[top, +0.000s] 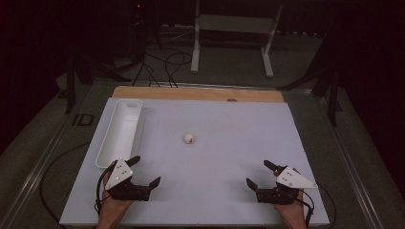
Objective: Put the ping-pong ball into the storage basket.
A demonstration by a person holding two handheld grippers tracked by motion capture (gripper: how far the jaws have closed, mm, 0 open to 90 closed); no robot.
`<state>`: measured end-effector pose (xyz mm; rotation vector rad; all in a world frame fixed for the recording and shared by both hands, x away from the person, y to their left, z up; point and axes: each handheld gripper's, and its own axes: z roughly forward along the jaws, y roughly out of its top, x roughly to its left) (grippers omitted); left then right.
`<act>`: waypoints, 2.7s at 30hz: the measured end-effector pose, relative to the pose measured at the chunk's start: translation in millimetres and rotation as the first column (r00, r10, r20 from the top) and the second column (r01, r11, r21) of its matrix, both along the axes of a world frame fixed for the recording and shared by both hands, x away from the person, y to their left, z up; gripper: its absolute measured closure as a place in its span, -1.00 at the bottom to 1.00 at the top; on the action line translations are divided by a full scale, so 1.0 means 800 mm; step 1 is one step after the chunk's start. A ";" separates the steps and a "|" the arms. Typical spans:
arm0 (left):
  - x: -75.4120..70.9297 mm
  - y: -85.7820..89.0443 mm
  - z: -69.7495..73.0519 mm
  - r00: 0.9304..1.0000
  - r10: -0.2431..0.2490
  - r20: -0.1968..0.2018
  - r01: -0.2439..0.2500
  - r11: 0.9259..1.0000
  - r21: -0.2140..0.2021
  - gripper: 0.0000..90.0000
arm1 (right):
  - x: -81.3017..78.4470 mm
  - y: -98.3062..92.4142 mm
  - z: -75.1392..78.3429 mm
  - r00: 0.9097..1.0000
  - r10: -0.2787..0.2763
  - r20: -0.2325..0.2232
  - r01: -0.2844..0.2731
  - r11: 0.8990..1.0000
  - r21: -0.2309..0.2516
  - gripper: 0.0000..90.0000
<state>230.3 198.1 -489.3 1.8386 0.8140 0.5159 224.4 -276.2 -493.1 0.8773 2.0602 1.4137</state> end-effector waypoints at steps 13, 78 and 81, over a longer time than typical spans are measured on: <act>0.002 -0.003 0.002 1.000 0.004 -0.008 -0.004 1.000 -0.009 -1.00 | 0.001 -0.004 0.001 0.999 -0.036 -0.029 0.036 0.999 0.002 -0.80; 0.077 -0.059 0.080 0.989 0.028 -0.143 0.000 0.981 0.192 -1.00 | -0.003 0.006 -0.002 0.999 -0.049 -0.021 0.049 0.999 -0.025 -0.81; 0.086 -0.064 0.081 0.987 0.020 -0.160 0.014 0.978 0.208 -1.00 | -0.002 0.007 -0.003 0.999 -0.045 -0.026 0.044 0.999 -0.029 -0.81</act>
